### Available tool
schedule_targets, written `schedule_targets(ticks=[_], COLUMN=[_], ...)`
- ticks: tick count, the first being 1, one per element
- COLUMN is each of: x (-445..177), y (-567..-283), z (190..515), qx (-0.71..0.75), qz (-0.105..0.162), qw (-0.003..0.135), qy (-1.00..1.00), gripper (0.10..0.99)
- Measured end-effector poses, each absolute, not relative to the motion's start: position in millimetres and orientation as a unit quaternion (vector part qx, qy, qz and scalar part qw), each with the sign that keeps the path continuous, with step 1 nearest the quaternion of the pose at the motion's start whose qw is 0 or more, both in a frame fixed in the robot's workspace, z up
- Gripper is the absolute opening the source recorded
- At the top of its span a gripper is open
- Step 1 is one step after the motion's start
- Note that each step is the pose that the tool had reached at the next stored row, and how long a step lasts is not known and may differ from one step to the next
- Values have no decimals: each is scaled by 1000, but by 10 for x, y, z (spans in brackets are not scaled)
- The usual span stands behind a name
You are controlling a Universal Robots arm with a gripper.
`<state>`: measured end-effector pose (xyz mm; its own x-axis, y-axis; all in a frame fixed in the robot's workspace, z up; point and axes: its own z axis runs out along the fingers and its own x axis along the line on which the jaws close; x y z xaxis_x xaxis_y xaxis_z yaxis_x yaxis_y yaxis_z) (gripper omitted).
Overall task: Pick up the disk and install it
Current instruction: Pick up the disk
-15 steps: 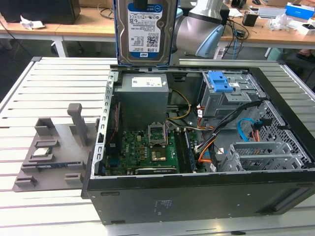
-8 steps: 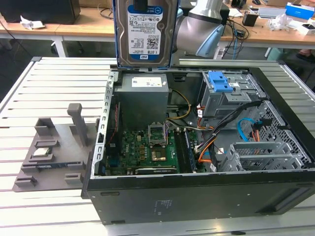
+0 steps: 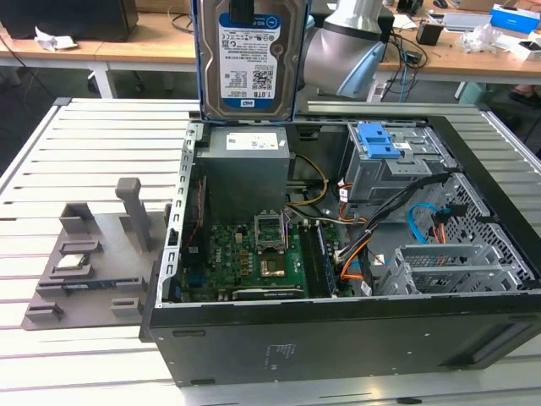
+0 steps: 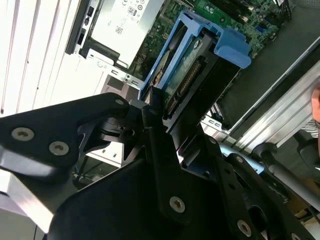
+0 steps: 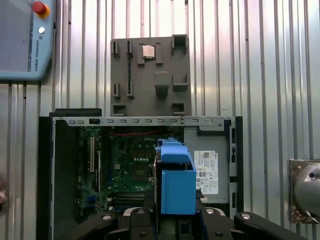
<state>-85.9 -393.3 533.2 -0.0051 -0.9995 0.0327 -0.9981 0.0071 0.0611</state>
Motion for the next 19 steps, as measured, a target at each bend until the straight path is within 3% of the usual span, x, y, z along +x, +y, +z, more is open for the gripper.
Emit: schedule_targets(ticks=[15,19], x=[-859,-859], y=[-4079,-4297], z=[5324,5316], qx=[705,705], qz=[-10,-10], qw=[33,33], qy=[-709,-709], gripper=[361,361])
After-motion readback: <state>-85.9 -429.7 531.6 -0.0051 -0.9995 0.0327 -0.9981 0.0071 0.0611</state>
